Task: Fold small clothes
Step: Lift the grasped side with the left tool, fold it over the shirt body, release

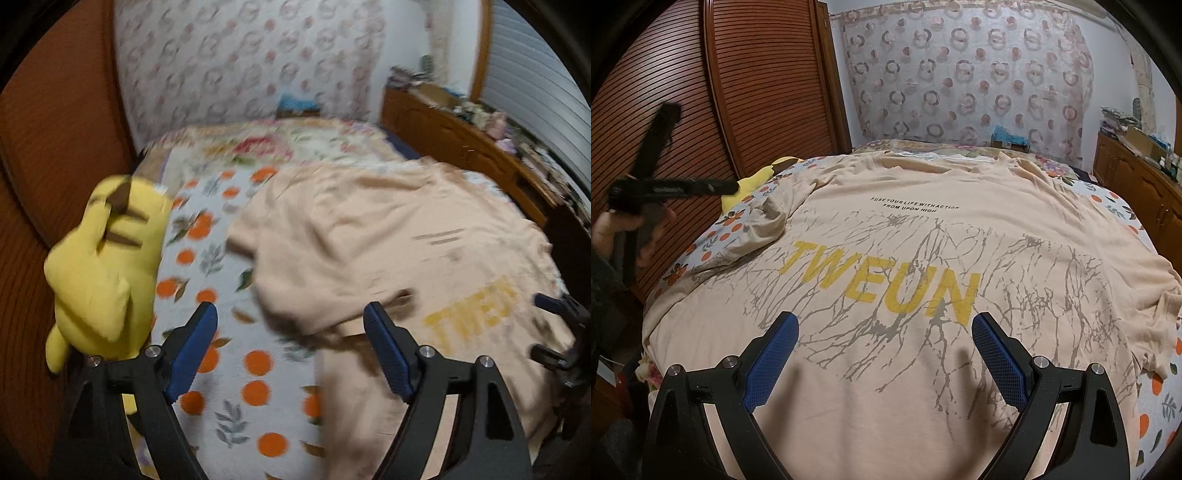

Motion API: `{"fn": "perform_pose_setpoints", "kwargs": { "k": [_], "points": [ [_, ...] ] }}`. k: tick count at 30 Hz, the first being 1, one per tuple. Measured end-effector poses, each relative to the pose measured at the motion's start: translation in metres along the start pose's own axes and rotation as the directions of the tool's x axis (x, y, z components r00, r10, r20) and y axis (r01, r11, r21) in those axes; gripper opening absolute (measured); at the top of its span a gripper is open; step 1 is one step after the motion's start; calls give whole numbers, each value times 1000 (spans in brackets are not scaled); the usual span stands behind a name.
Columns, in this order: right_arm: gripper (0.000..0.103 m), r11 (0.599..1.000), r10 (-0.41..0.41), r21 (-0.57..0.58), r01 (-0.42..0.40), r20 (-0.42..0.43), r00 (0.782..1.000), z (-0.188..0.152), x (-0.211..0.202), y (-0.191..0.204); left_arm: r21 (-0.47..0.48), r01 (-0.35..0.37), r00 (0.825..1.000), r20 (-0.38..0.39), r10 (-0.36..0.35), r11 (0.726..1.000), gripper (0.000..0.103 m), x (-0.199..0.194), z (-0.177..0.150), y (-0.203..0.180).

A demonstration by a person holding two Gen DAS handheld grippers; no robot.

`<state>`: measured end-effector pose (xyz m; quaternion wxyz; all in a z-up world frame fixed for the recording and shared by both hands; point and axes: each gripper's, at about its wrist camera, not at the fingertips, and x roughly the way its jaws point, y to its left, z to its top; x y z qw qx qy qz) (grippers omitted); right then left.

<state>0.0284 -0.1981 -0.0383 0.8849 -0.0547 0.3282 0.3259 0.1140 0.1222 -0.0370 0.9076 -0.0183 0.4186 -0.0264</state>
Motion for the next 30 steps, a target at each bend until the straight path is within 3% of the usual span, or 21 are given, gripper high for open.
{"fn": "perform_pose_setpoints", "kwargs": {
  "k": [3,7,9,11,13,14,18,28,30],
  "points": [
    [96,1000,1,1,-1,-1,1000,-1,0,1,-54,35,999,-31,-36,998,82,20,-6,13],
    [96,1000,1,1,-1,-1,1000,1,1,0,-55,75,996,-34,-77,996,81,31,-7,13],
    [96,1000,1,2,-1,-1,1000,1,1,0,-31,104,994,-35,-105,994,66,35,-6,10],
    [96,1000,2,1,-2,-1,1000,1,1,0,-18,118,991,-56,-119,993,34,41,-5,8],
    [96,1000,2,2,-2,-1,1000,1,1,0,-9,131,990,-58,-131,991,11,42,-2,7],
    [96,1000,2,2,-2,-1,1000,1,0,0,-1,134,990,-51,-134,991,8,41,1,6],
    [96,1000,4,1,-4,-1,1000,0,1,2,40,117,993,-2,-117,992,6,25,21,-6],
    [96,1000,10,1,-10,1,1000,0,2,3,148,181,978,81,-194,972,6,-5,84,-81],
    [96,1000,12,1,-12,2,1000,-1,1,2,163,166,979,92,-182,973,11,-7,89,-94]
  ]
}}
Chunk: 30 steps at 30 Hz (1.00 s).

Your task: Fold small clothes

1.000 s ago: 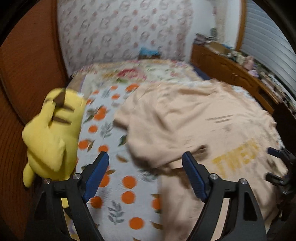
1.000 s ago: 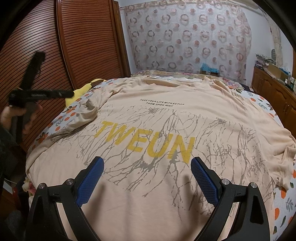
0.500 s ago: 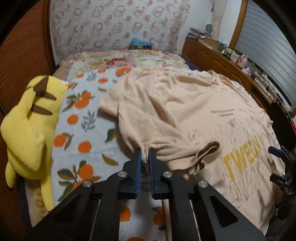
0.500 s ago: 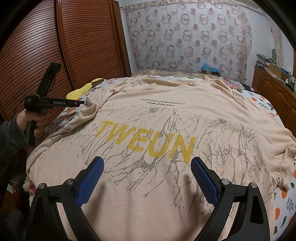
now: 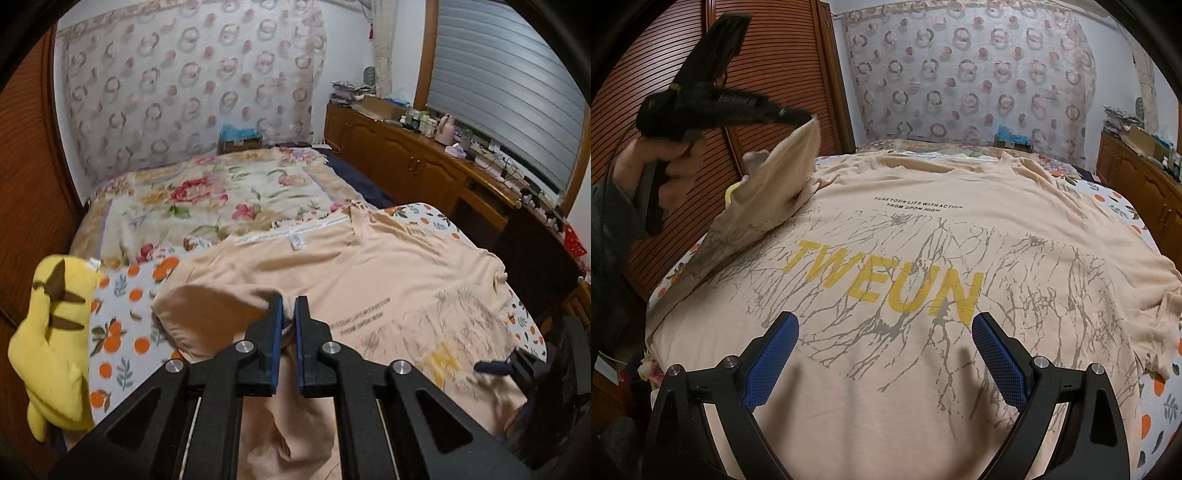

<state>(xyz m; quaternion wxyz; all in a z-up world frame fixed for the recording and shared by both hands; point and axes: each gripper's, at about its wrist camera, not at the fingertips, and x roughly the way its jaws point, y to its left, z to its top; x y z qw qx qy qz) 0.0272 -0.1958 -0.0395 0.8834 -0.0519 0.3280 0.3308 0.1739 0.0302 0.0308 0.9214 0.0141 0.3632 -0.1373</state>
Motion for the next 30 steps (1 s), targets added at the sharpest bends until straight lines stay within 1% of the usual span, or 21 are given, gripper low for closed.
{"fn": "perform_pose_setpoints", "kwargs": {
  "k": [1,2,3,4,5,6,7,8,11,13,20,24,30],
  "points": [
    [96,1000,2,0,-2,0,1000,0,-1,-1,4,-4,1000,-4,4,1000,19,1,2,-4],
    [96,1000,3,0,-3,-1,1000,0,-1,-2,4,2,1000,-9,-2,1000,32,3,2,-5],
    [96,1000,4,-1,-4,-1,1000,-1,-1,-1,4,10,1000,-13,-10,1000,41,3,2,-5],
    [96,1000,6,-2,-6,-1,1000,-1,-1,-2,5,13,1000,-11,-13,1000,53,3,0,-5],
    [96,1000,6,-2,-6,-2,1000,-1,-1,-2,6,6,1000,-11,-6,1000,62,3,-3,-3],
    [96,1000,6,-2,-6,-1,1000,-1,-2,-1,6,-10,1000,-19,10,1000,68,3,-7,0],
    [96,1000,6,-2,-6,-2,1000,-1,-2,-2,1,-28,999,-29,28,1000,77,3,-11,5],
    [96,1000,6,-1,-6,-2,1000,-1,-2,-1,-6,-38,999,-37,38,999,80,4,-14,8],
    [96,1000,6,-1,-6,-2,1000,-1,-2,-1,-22,-68,995,-72,66,997,80,7,-33,25],
    [96,1000,7,0,-7,-3,1000,-1,-2,-1,-25,-114,989,-101,111,993,80,10,-49,38],
    [96,1000,6,1,-6,-11,1000,0,-1,-2,-68,-176,970,-183,161,982,80,23,-103,72],
    [96,1000,5,2,-5,-15,1000,1,0,-2,-82,-189,966,-195,170,979,80,27,-115,82],
    [96,1000,6,7,-6,-23,1000,2,1,-3,-84,-182,972,-165,167,980,81,26,-119,85]
  ]
}}
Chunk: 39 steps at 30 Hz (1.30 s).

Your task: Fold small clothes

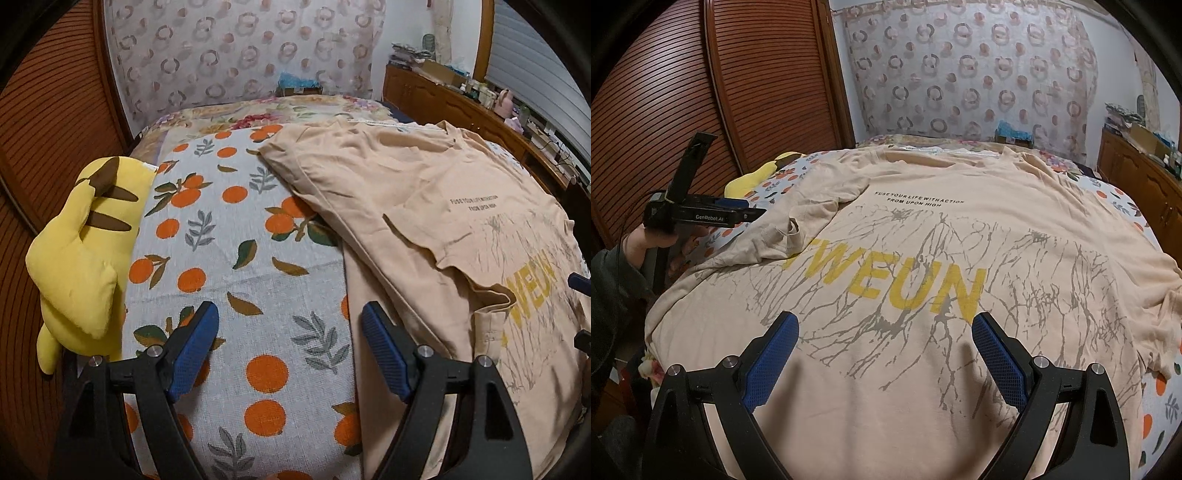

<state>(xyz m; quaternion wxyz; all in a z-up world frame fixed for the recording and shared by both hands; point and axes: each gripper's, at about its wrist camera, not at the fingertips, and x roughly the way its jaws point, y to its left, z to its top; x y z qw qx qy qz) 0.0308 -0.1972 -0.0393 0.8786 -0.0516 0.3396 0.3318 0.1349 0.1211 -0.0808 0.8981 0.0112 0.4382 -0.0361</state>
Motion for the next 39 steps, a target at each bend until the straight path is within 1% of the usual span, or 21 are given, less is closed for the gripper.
{"fn": "perform_pose_setpoints", "kwargs": {
  "k": [2,7,9,11,13,15,19,20,21,24,25,26,31,33,34,35,37,38,39],
  "points": [
    [96,1000,2,3,-2,-5,1000,1,1,-1,0,-2,1000,18,2,1000,84,0,-2,1],
    [96,1000,12,15,-12,-7,1000,3,0,-3,-4,-3,1000,13,3,1000,86,1,-1,6],
    [96,998,47,34,-46,-11,999,6,-1,-5,-13,-6,1000,7,6,1000,92,3,1,5],
    [95,997,68,36,-68,-12,998,13,-1,-6,-31,-16,1000,-7,16,999,102,5,1,8],
    [95,998,63,9,-63,0,998,25,-3,-4,-37,-21,1000,-12,20,999,103,6,1,9],
    [93,996,84,-18,-83,18,996,40,-4,0,-37,-20,1000,-12,20,999,103,6,1,10],
    [81,989,127,-72,-125,13,992,66,11,14,-37,-20,1000,-12,20,999,103,7,1,10],
    [77,987,140,-82,-139,4,990,71,18,18,-37,-20,1000,-12,20,999,103,7,1,11],
    [75,983,159,-92,-160,-11,987,76,27,23,-37,-20,1000,-12,20,999,103,7,1,11],
    [59,973,193,-116,-198,-58,980,85,53,35,-37,-20,1000,-12,20,999,103,6,1,10],
    [51,970,201,-121,-209,-73,977,89,61,37,-37,-20,1000,-12,20,999,103,6,1,10],
    [47,968,209,-125,-219,-88,974,91,69,41,-37,-20,1000,-12,20,999,103,6,1,10],
    [46,959,231,-130,-251,-149,961,100,102,51,-37,-20,1000,-12,20,999,103,6,1,10],
    [45,957,216,-156,-244,-173,961,102,114,57,-37,-20,1000,-12,20,999,103,6,1,11],
    [42,957,200,-172,-232,-184,962,104,119,60,-37,-20,1000,-12,20,999,103,6,1,10],
    [38,957,180,-192,-218,-194,964,104,123,63,-38,-20,1000,-12,20,999,103,6,1,10],
    [36,956,132,-231,-179,-205,970,103,132,67,-38,-20,1000,-12,20,999,103,6,1,10],
    [26,957,101,-247,-152,-205,974,102,135,66,-38,-20,1000,-12,20,999,103,6,1,10],
    [21,956,78,-264,-128,-191,978,102,137,65,-38,-20,1000,-12,20,999,103,7,1,11]
  ]
}}
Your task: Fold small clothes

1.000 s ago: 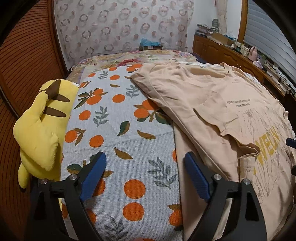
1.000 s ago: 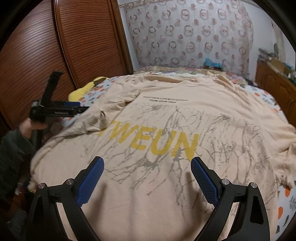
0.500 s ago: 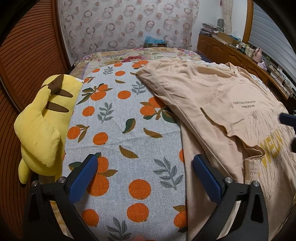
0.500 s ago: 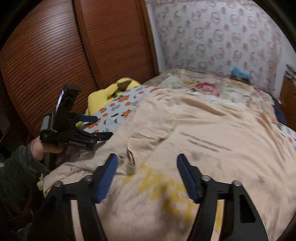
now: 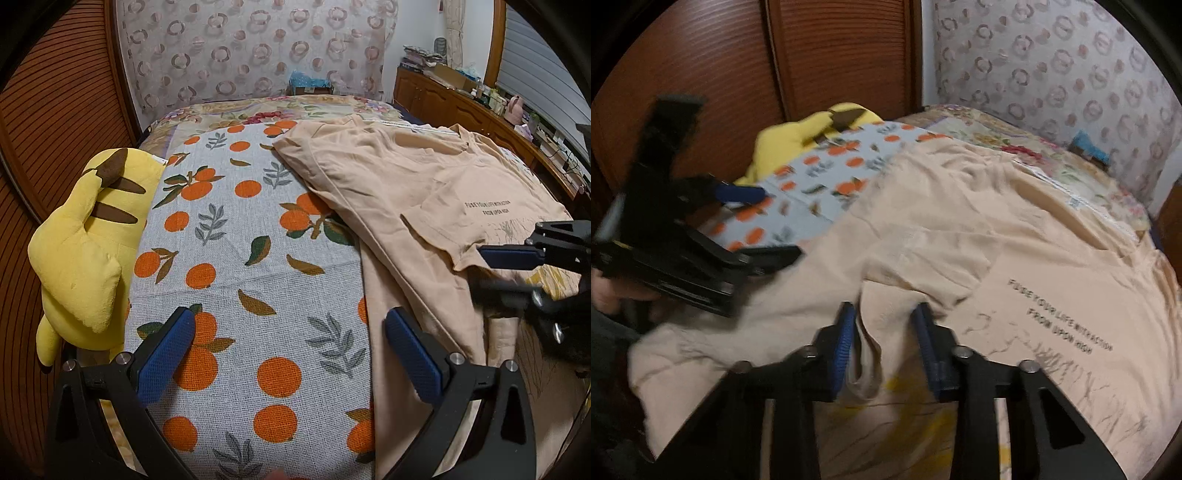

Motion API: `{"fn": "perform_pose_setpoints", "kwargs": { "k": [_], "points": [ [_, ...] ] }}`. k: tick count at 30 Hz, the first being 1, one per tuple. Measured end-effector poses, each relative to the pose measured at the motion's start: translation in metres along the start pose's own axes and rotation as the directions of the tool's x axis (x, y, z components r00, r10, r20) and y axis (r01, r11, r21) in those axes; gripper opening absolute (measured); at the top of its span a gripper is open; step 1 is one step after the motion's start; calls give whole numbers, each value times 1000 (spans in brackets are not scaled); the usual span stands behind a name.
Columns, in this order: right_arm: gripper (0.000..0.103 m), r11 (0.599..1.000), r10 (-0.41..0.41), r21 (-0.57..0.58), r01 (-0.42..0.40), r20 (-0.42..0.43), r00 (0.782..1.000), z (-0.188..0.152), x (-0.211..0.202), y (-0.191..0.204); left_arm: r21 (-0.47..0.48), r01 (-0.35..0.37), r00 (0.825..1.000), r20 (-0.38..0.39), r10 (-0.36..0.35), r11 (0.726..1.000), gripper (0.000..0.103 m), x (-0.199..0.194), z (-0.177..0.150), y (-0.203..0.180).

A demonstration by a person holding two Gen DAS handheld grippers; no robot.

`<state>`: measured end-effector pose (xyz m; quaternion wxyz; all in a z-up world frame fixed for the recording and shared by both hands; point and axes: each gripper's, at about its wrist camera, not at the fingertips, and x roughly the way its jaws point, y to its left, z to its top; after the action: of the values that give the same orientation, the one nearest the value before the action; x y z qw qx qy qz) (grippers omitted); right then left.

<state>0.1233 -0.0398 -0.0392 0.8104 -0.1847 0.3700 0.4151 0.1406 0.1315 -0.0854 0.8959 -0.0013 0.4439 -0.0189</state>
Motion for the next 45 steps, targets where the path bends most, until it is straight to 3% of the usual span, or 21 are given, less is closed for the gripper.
{"fn": "perform_pose_setpoints", "kwargs": {
  "k": [4,7,12,15,17,19,25,31,35,37,39,45],
  "points": [
    [6,1000,-20,3,20,10,1000,-1,3,-4,0,0,1000,0,0,1000,103,0,0,0],
    [5,997,-77,26,76,43,996,-9,-7,-13,0,0,1000,0,0,1000,103,0,0,0],
    [6,974,-159,170,147,61,985,-31,-34,-35,0,0,1000,0,0,1000,103,0,-1,-1],
    [17,963,-190,207,175,51,981,-36,-41,-40,0,0,1000,0,0,1000,103,0,-1,-1],
    [35,962,-183,217,166,57,982,-36,-43,-42,0,0,1000,0,0,1000,103,0,0,0],
    [44,961,-187,219,168,68,980,-32,-44,-40,0,0,1000,1,0,1000,103,0,-1,0],
    [44,977,-106,192,88,87,990,-24,-28,-35,0,0,1000,1,0,1000,103,0,-1,-1],
    [44,986,-97,142,91,33,995,-8,3,-38,0,0,1000,1,0,1000,103,0,-1,-1],
    [44,960,-233,160,230,0,972,-2,11,-66,-1,0,1000,1,0,1000,103,0,-1,-2],
    [44,945,-246,223,240,-1,969,-4,9,-86,0,0,1000,1,0,1000,103,0,-1,-1],
    [44,939,-206,286,193,18,978,-12,1,-103,0,0,1000,1,0,1000,103,0,-1,-1],
    [44,939,-182,310,151,74,981,-33,-30,-108,-1,-1,1000,1,1,1000,103,0,-1,-1]
  ]
}}
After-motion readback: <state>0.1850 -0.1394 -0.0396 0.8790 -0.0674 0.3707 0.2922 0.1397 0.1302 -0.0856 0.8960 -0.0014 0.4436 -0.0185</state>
